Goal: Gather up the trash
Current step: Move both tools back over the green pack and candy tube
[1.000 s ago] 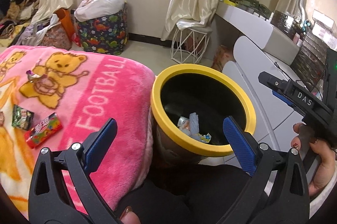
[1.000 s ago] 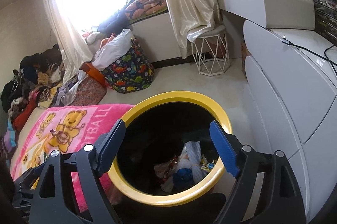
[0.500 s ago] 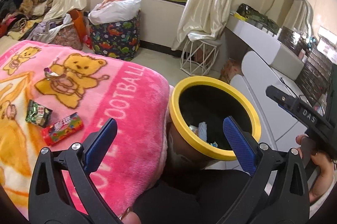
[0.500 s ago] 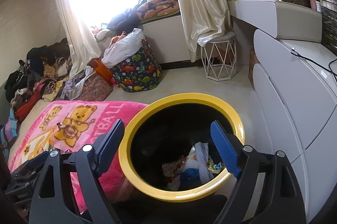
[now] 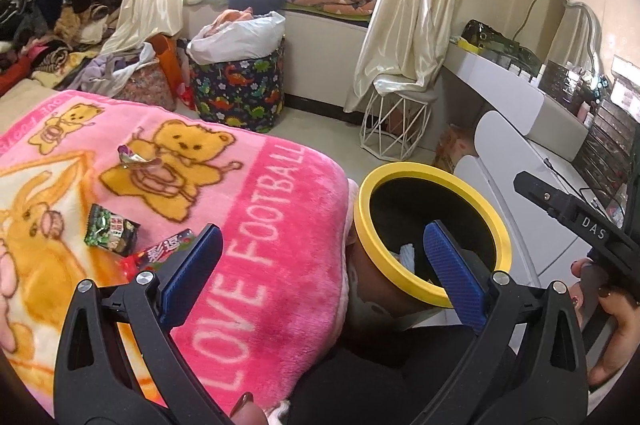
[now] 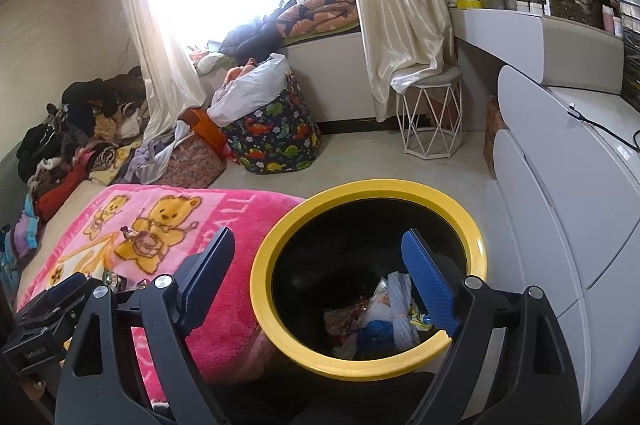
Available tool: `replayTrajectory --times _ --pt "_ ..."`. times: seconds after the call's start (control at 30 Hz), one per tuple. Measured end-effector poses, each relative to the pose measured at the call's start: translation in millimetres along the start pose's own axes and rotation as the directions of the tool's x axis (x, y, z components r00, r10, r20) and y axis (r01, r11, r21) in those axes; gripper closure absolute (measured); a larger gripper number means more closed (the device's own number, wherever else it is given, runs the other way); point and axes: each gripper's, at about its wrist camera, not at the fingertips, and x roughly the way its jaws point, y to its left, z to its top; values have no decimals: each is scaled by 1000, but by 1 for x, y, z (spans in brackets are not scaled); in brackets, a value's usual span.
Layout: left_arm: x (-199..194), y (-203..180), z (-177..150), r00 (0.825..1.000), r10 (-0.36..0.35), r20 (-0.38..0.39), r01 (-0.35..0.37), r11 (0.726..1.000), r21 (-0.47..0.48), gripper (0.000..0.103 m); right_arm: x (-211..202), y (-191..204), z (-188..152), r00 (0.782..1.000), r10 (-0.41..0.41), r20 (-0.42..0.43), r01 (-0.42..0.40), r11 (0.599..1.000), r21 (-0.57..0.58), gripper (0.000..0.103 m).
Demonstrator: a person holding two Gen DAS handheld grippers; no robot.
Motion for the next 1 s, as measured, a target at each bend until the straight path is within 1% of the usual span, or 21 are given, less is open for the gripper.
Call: replayTrajectory --times 0.2,0.33,0.7,1.0 --pt "-4 6 -1 999 31 21 -31 999 16 10 -2 9 0 1000 22 3 -22 1000 -4 19" --pt "-7 13 -3 998 49 30 -50 999 10 10 0 19 -2 999 39 -6 -39 999 -18 19" --pt "-15 43 -7 995 91 38 -89 995 -42 10 2 56 -11 995 92 -31 -95 992 -86 19" --pt "-21 70 -10 991 128 46 -125 989 -74 10 9 86 -18 991 119 -53 -125 982 -139 19"
